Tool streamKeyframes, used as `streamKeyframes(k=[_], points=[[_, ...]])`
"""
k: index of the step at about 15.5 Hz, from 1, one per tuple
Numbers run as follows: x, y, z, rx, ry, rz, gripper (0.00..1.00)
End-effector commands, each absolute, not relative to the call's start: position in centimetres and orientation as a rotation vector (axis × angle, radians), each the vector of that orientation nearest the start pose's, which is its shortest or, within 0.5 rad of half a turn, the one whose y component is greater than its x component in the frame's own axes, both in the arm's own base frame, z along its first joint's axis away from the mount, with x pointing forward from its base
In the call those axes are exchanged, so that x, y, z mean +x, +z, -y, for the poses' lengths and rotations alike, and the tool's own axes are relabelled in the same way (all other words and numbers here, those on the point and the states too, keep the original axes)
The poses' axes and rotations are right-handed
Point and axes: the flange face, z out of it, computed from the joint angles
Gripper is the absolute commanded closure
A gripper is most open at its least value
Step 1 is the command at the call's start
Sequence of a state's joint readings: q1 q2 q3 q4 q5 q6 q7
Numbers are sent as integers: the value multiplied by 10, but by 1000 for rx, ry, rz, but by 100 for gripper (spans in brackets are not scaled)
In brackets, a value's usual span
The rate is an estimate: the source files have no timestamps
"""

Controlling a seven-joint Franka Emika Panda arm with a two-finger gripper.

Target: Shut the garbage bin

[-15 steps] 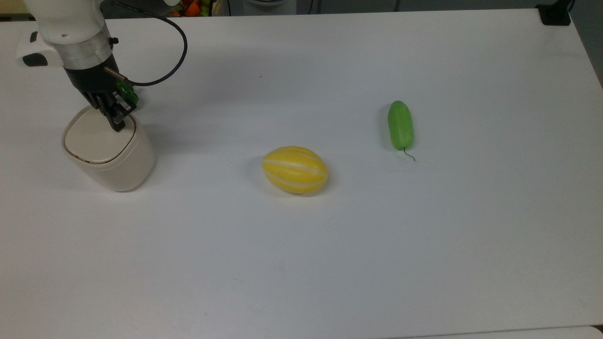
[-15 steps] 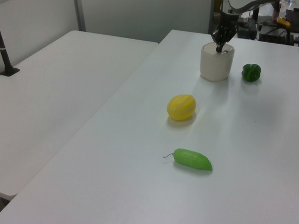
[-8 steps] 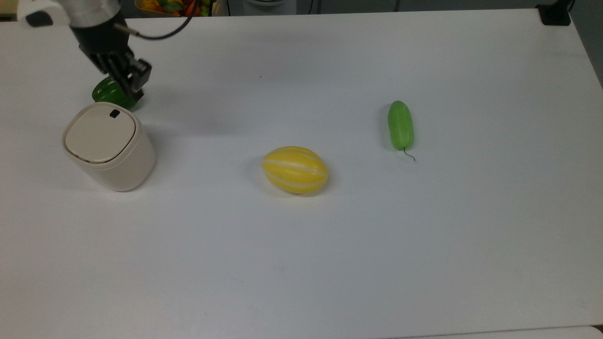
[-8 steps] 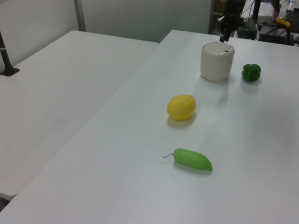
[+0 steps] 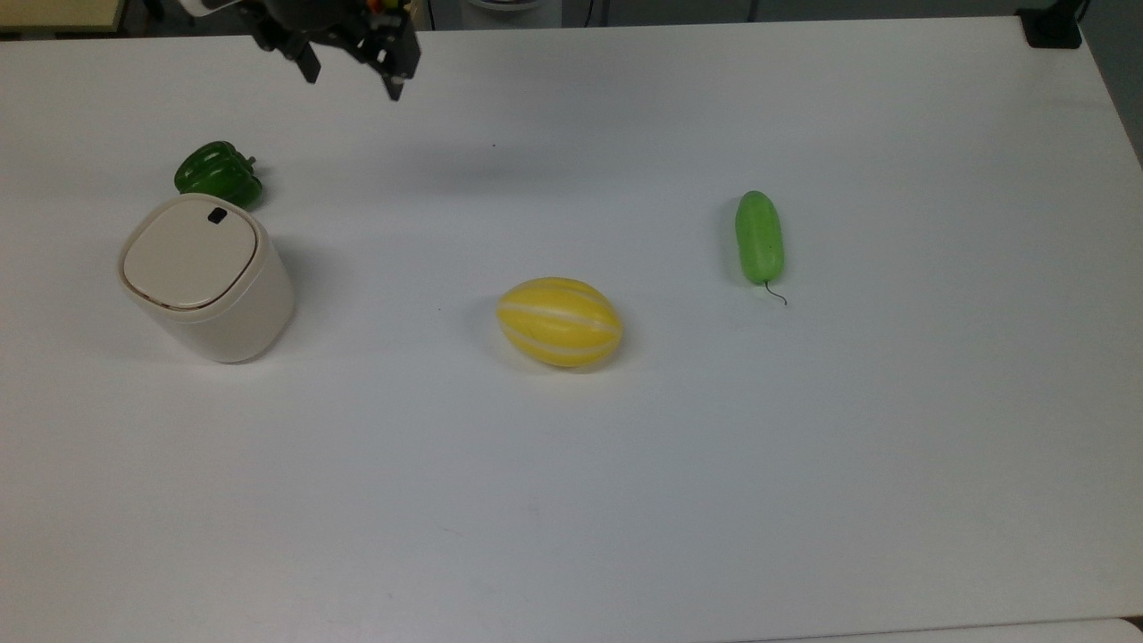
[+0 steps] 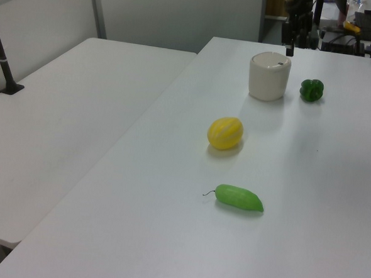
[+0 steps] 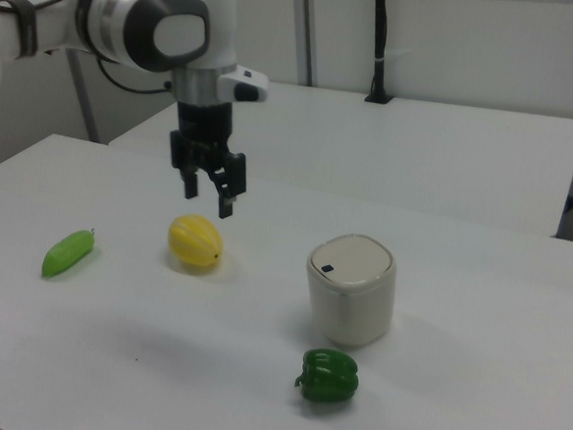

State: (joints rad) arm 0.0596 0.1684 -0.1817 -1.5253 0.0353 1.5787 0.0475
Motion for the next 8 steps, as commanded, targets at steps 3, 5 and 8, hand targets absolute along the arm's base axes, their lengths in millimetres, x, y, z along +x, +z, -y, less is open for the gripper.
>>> streamKeyframes(k=[3, 5, 8], points=[[549, 569, 42, -3108, 197, -131, 0], [544, 573, 46, -3106, 180, -140, 0], [534, 573, 43, -3101, 185, -123, 0]])
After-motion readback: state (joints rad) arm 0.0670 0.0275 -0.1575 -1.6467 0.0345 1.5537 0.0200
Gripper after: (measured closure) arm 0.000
